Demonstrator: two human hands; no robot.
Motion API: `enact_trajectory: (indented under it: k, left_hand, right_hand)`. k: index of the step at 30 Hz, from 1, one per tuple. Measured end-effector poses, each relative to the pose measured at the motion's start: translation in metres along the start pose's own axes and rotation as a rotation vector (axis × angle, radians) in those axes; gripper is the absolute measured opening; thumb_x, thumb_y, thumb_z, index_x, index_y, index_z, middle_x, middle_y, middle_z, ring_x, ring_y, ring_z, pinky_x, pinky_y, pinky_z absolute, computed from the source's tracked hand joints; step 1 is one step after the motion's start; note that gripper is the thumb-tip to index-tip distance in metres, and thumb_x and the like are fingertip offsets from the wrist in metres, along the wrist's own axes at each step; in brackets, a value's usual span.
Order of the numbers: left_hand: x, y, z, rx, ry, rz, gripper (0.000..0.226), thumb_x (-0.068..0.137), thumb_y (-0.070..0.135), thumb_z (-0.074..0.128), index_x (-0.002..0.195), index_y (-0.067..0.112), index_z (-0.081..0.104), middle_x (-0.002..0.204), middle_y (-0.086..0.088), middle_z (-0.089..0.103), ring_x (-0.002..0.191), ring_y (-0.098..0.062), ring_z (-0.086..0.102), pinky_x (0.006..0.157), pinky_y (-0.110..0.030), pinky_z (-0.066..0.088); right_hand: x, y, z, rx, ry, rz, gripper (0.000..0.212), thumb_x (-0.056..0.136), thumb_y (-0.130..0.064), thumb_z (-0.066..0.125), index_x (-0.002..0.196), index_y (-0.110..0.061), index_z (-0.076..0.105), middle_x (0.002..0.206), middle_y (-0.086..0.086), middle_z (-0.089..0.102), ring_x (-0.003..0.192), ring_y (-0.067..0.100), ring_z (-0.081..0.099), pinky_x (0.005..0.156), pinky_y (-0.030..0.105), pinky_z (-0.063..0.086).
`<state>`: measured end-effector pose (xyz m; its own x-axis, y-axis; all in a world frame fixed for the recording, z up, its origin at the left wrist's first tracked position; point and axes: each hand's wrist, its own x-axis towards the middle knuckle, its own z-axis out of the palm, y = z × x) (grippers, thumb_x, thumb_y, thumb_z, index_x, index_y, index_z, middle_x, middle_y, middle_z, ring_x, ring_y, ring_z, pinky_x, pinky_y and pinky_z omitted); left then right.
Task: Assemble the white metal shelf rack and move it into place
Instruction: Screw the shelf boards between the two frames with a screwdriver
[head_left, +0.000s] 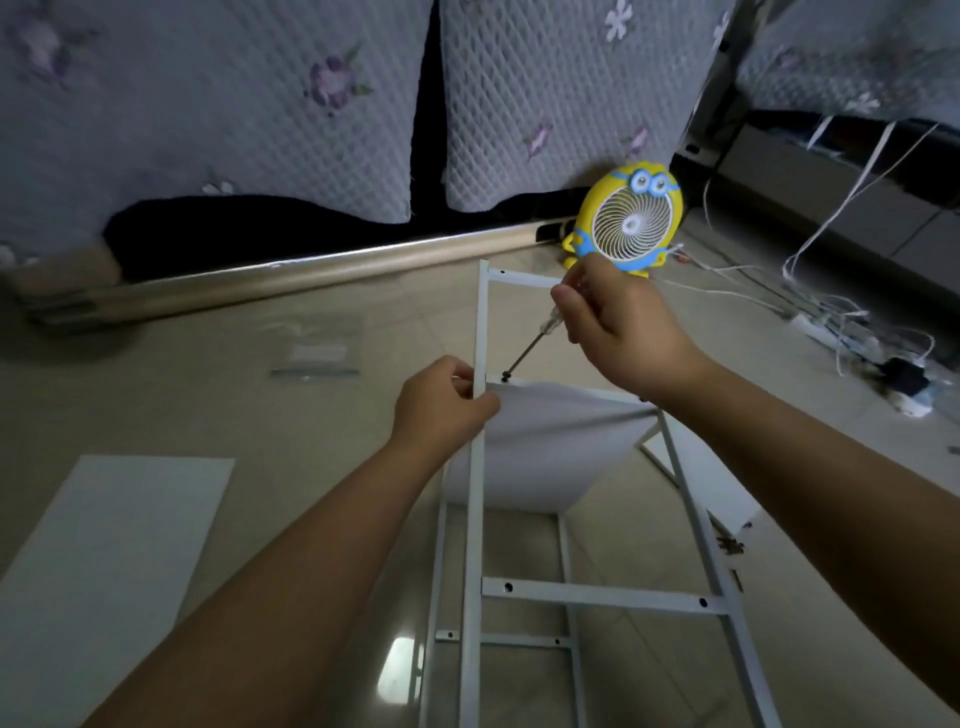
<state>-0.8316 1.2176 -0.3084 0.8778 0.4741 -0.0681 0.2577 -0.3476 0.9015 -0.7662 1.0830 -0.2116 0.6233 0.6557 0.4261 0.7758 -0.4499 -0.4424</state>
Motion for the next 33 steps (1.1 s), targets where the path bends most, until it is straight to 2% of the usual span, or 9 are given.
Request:
enact_trajectory:
  k: [7,10,14,16,19,24,27,30,33]
  left_hand:
    - [0.001,-0.002,-0.003,-0.01,-0.012,0.018,0.019,0.075,0.017,0.067,0.092,0.014,0.059,0.096,-0.003,0.066,0.092,-0.019,0.063,0.081,-0.039,0.054]
    - [0.001,-0.002,-0.002,-0.016,-0.013,0.023,0.018,0.075,0.018,0.067,0.091,0.013,0.059,0.094,-0.003,0.066,0.089,-0.019,0.063,0.079,-0.038,0.055]
    - [0.001,-0.002,0.001,0.022,-0.005,0.026,0.014,0.077,0.018,0.067,0.085,0.018,0.055,0.081,0.007,0.06,0.082,-0.015,0.06,0.069,-0.025,0.047]
    - [0.002,-0.003,0.001,0.036,-0.004,0.032,0.014,0.077,0.018,0.067,0.084,0.019,0.055,0.079,0.008,0.059,0.08,-0.015,0.059,0.067,-0.023,0.045]
    - [0.004,-0.004,0.0,0.042,-0.002,0.038,0.014,0.077,0.018,0.066,0.085,0.018,0.055,0.083,0.005,0.061,0.082,-0.016,0.06,0.068,-0.024,0.046]
    - [0.004,-0.005,0.0,0.032,0.005,0.053,0.014,0.078,0.017,0.066,0.084,0.019,0.054,0.077,0.009,0.058,0.079,-0.014,0.059,0.061,-0.018,0.042]
    - [0.003,-0.005,0.0,0.013,0.003,0.056,0.013,0.078,0.017,0.066,0.086,0.018,0.055,0.08,0.008,0.06,0.08,-0.015,0.06,0.062,-0.018,0.044]
    - [0.002,-0.007,0.0,-0.044,-0.057,0.065,0.018,0.08,0.018,0.065,0.097,0.017,0.058,0.095,0.006,0.062,0.092,-0.012,0.06,0.077,-0.023,0.048]
    - [-0.003,-0.011,-0.003,-0.09,-0.127,0.104,0.031,0.083,0.018,0.064,0.113,0.015,0.057,0.106,0.008,0.06,0.1,-0.006,0.055,0.084,-0.021,0.042]
  right_hand:
    - [0.013,0.001,0.0,-0.015,-0.07,0.04,0.02,0.089,-0.029,0.046,0.081,-0.011,0.045,0.057,-0.002,0.051,0.046,0.0,0.05,0.049,0.015,0.035]
    - [0.027,-0.009,-0.007,-0.134,-0.202,0.05,0.029,0.093,-0.027,0.052,0.07,-0.012,0.044,0.053,0.003,0.054,0.036,0.006,0.047,0.044,0.014,0.039]
    - [0.047,-0.022,-0.008,-0.419,-0.286,0.056,0.045,0.091,-0.035,0.052,0.053,-0.017,0.036,0.05,-0.003,0.042,0.049,0.016,0.042,0.051,0.028,0.035]
    - [0.055,-0.017,-0.005,-0.488,-0.215,0.197,0.046,0.09,-0.031,0.051,0.05,-0.013,0.036,0.053,0.002,0.036,0.064,0.022,0.043,0.05,0.029,0.028]
    - [0.059,-0.013,-0.004,-0.467,-0.201,0.397,0.04,0.088,-0.028,0.045,0.054,-0.007,0.039,0.055,0.005,0.041,0.069,0.029,0.05,0.054,0.026,0.035]
    - [0.05,-0.012,-0.01,-0.425,-0.314,0.093,0.027,0.095,-0.02,0.046,0.11,-0.001,0.058,0.105,0.017,0.063,0.102,0.03,0.055,0.079,0.031,0.038]
    - [0.047,-0.01,-0.022,-0.443,-0.44,-0.052,0.023,0.089,-0.016,0.057,0.102,0.0,0.066,0.101,0.015,0.066,0.095,0.026,0.058,0.073,0.024,0.035]
    - [0.046,-0.012,-0.031,-0.5,-0.554,-0.109,0.024,0.087,-0.021,0.06,0.102,-0.003,0.066,0.1,0.012,0.066,0.095,0.025,0.058,0.067,0.016,0.028]
    - [0.045,-0.023,-0.03,-0.577,-0.556,-0.089,0.026,0.089,-0.027,0.057,0.097,-0.004,0.067,0.084,0.01,0.064,0.089,0.028,0.058,0.068,0.023,0.031]
